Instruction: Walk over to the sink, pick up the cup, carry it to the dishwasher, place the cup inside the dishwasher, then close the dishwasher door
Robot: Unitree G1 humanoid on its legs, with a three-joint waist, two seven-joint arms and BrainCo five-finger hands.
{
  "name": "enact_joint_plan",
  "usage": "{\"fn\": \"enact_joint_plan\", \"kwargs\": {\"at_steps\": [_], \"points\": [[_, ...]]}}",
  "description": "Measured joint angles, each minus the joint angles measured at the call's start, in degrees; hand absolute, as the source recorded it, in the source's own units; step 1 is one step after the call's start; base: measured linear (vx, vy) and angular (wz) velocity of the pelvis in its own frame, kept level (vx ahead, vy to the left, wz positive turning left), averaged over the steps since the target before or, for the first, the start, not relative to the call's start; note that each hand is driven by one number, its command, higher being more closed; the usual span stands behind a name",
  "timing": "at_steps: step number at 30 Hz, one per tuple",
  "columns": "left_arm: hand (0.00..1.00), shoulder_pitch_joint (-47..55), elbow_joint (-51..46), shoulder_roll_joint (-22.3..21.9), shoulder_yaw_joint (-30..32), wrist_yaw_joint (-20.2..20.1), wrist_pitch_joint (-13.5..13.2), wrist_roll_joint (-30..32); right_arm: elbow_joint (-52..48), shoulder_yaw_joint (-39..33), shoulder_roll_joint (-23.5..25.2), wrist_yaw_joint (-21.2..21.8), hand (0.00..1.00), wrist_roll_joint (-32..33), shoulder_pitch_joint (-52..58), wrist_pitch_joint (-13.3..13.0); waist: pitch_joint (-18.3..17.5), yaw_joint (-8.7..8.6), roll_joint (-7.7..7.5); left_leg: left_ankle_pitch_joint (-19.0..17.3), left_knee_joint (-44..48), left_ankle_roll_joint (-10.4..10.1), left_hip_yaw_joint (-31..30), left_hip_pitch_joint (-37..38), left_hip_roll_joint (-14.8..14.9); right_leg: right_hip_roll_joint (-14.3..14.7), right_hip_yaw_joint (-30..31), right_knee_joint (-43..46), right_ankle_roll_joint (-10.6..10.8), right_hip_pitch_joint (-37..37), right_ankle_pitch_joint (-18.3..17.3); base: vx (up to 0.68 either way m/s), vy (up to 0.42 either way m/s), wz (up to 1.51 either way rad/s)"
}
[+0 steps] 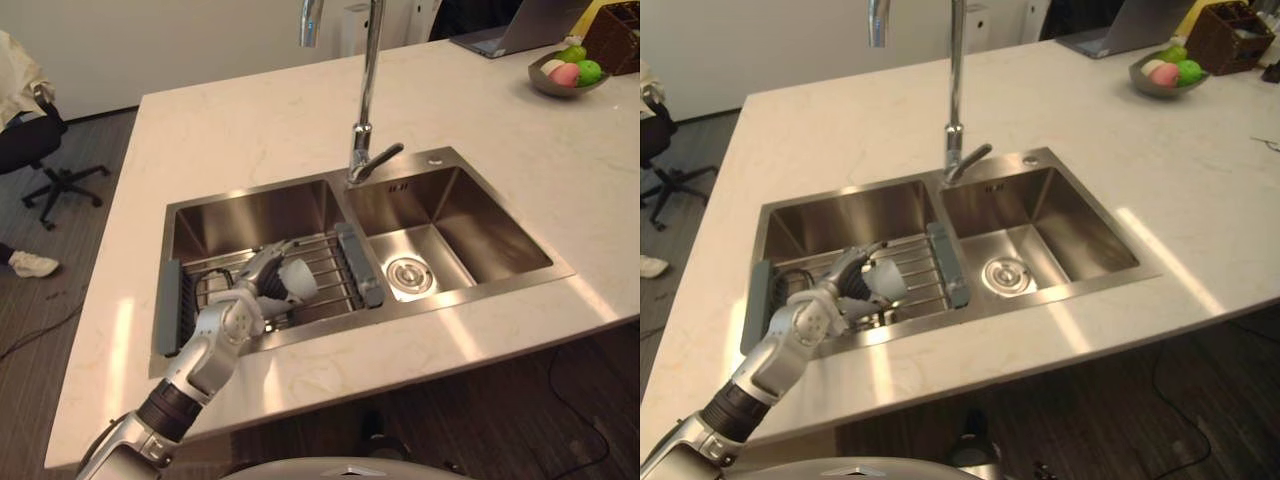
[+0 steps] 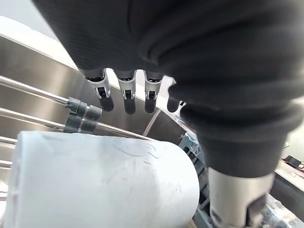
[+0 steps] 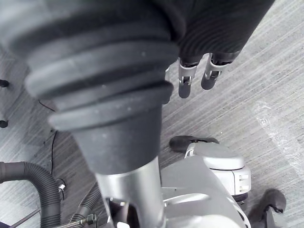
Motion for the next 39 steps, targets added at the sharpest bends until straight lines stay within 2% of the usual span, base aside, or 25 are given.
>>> {"fn": "enact_joint_plan", "kwargs": {"at_steps": [16, 26, 31, 38, 39], "points": [[0.0, 0.96, 1.16, 0.03, -0.04, -2.06, 0.17, 0.92, -0.03, 0.03, -0.2, 0.59, 0.0, 0.01, -0.02, 0.91, 0.16, -0.04, 0.28, 0.01, -0.02, -0.08, 0.03, -0.01, 0.04, 0.06, 0.03, -0.07, -0.03, -0.14, -0.05, -0.02, 0.024, 0.0], [0.0, 0.97, 3.78, -0.21, -0.41, -3.39, 2.9, 3.54, -0.1, 0.03, -0.46, 1.25, 0.0, 0.01, -0.13, 1.13, 0.25, -0.15, 0.43, -0.01, -0.01, -0.15, 0.28, -0.06, 0.08, 0.12, 0.17, -0.16, -0.05, -0.39, -0.04, 0.0, 0.0, 0.0], [0.0, 1.08, 7.62, -0.21, -0.64, -3.56, 4.65, 4.7, -0.31, 0.06, -0.85, 1.96, 0.0, 0.01, -0.3, 1.82, 0.61, -0.31, 1.06, -0.09, -0.32, -0.48, 0.3, 1.24, 0.3, 0.48, 0.12, -0.37, 0.22, 0.83, -0.21, -0.01, 0.003, 0.0], [0.0, 1.68, 8.47, -0.17, -0.37, -4.41, 4.89, 4.67, -0.54, 0.08, -1.12, 2.3, 0.0, 0.0, -0.49, 2.77, 0.78, -0.51, 1.55, 0.45, -2.04, -1.37, 0.2, 2.25, 0.36, 0.94, 0.02, -0.39, 0.26, 1.54, -1.32, -0.01, 0.006, 0.0], [1.0, 1.37, 8.59, -0.17, -0.34, -4.89, 4.88, 4.69, -0.56, 0.08, -1.19, 2.44, 0.0, 0.0, -0.5, 2.78, 0.82, -0.52, 1.63, 0.49, -2.13, -1.44, 0.18, 2.28, 0.42, 1.05, 0.01, -0.38, 0.26, 1.54, -1.3, 0.0, 0.0, 0.0]]}}
